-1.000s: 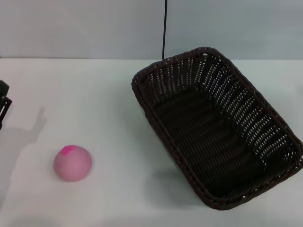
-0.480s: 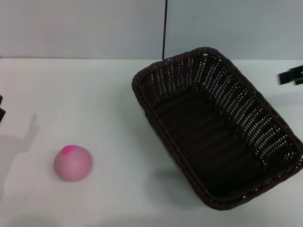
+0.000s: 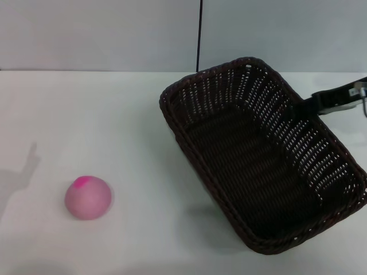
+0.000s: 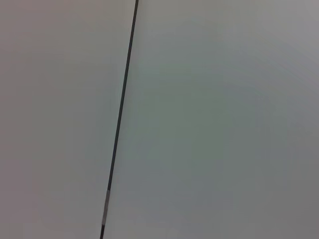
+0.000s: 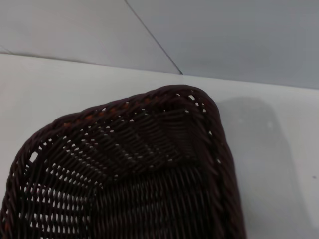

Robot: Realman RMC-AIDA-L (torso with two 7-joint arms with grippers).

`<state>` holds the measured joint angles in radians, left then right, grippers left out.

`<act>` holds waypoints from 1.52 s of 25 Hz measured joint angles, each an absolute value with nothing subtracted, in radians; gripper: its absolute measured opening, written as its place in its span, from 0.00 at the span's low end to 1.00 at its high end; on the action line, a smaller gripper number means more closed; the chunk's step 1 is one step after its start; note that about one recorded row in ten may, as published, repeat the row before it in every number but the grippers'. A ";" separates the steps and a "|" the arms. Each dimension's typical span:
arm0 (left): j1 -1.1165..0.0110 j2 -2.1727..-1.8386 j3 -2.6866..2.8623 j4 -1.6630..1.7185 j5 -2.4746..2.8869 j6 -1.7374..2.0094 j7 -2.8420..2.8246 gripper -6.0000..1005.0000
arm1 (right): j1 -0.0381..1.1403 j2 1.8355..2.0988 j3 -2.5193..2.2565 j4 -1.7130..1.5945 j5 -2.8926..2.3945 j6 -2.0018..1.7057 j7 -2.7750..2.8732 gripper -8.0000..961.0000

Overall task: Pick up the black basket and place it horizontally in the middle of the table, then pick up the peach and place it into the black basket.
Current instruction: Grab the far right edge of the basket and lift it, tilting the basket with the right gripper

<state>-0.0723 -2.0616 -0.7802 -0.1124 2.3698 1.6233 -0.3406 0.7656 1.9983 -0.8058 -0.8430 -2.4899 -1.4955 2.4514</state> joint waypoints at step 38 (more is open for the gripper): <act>-0.063 -2.060 -0.802 -0.077 2.365 1.648 -0.340 0.84 | 0.801 1.992 -0.870 -1.042 -2.498 -1.610 2.150 0.18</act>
